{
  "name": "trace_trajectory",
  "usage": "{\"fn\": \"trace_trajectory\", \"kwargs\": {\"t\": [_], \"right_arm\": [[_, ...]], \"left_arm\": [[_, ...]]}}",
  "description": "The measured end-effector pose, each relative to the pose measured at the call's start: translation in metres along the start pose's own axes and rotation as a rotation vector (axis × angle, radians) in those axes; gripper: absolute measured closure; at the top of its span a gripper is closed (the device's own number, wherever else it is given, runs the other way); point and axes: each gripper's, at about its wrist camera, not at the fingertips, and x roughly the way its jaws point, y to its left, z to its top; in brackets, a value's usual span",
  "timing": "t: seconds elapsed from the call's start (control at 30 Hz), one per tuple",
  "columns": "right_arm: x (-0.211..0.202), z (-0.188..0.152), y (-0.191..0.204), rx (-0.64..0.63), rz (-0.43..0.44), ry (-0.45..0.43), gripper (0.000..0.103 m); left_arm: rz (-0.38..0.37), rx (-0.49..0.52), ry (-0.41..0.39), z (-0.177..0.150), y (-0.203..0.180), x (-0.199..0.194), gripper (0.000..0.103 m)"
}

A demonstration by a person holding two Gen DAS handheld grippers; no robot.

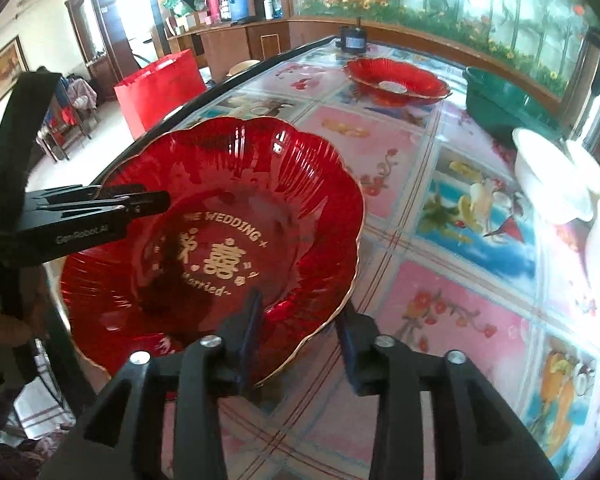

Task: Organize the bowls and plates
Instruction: 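Lift the large red plate, lower it onto the table, open the left gripper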

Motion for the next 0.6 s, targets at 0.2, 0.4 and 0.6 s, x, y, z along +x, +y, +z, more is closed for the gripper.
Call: {"fn": "trace_trajectory", "kwargs": {"t": [0.2,0.4,0.6], "right_arm": [[-0.019,-0.003,-0.013,0.036,0.02,-0.022,0.038],[-0.037,0.006,-0.033,0.085,0.043,-0.044,0.026],[-0.047,0.029,-0.05,0.117,0.062,-0.053,0.023]], "left_arm": [[0.004,0.008,-0.025,0.004,0.002,-0.007,0.038],[-0.005,0.02,-0.035,0.017,0.002,-0.017,0.038],[-0.002,0.034,-0.1,0.043,0.0,-0.037,0.038]]}}
